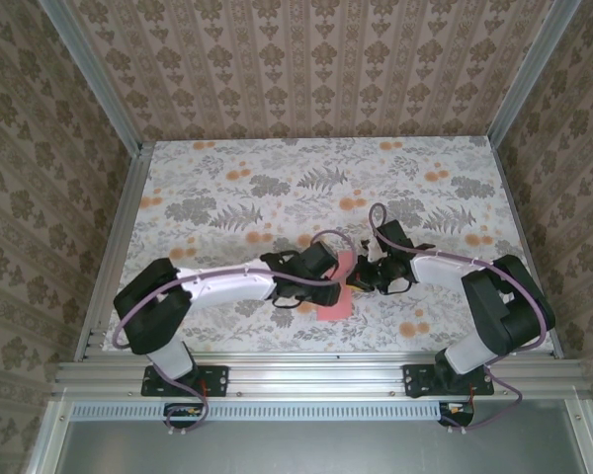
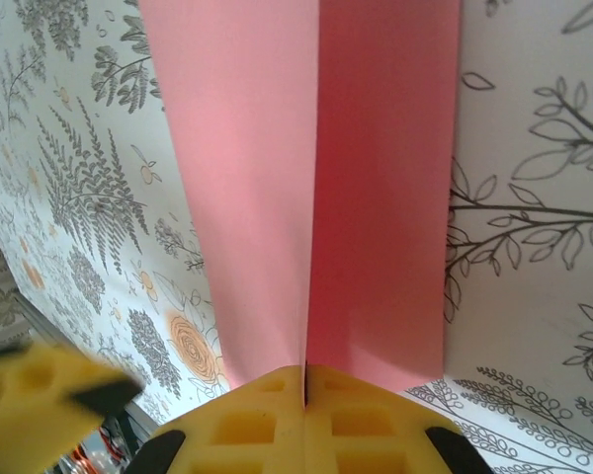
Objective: Fold a paper plane with a square sheet of paper (pick it up from the middle)
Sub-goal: Third fold the triangle at the center of the table.
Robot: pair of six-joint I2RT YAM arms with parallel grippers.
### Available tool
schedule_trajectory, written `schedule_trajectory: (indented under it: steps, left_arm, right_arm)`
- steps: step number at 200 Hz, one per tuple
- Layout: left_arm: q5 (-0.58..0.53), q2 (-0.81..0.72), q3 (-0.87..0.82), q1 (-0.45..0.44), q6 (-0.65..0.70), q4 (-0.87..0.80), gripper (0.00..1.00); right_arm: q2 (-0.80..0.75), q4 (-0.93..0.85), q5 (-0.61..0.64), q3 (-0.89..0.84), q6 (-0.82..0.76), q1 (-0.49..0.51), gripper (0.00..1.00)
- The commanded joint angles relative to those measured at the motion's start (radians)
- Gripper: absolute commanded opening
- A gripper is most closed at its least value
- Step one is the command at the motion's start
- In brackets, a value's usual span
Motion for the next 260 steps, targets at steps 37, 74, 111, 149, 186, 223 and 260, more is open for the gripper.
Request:
schedule_trajectory:
  steps: [37,74,111,149,186,223,260]
  left_arm:
    - [-0.183,-0.007,0.011,-0.193,0.163,-0.060,0.57]
    - [-0.196,0.006,0.009,-0.211,0.197,-0.015,0.64]
    - [-0.181,0.070,0.056,-0.225,0.243,-0.038,0.67]
    - [-0.171,0.119,0.097,-0.235,0.252,-0.053,0.69]
    - [-0.277,0.153,0.141,-0.235,0.225,-0.110,0.68]
    - [-0.311,0.143,0.137,-0.235,0.196,-0.097,0.47]
    - [-0.321,0.107,0.108,-0.232,0.195,-0.080,0.24]
  right_arm:
    - [0.000,0.038,-0.011,-0.018,0.075,-0.006,0.05]
    - [0.010,0.037,-0.012,-0.015,0.084,-0.005,0.06]
    - [0.014,0.043,-0.013,-0.015,0.093,-0.006,0.07]
    - [0.019,0.054,-0.013,-0.021,0.099,-0.006,0.07]
    - [0.019,0.059,-0.012,-0.029,0.099,-0.006,0.08]
    - [0.021,0.048,-0.009,-0.026,0.089,-0.006,0.09]
    - [0.025,0.035,-0.002,-0.021,0.076,-0.006,0.11]
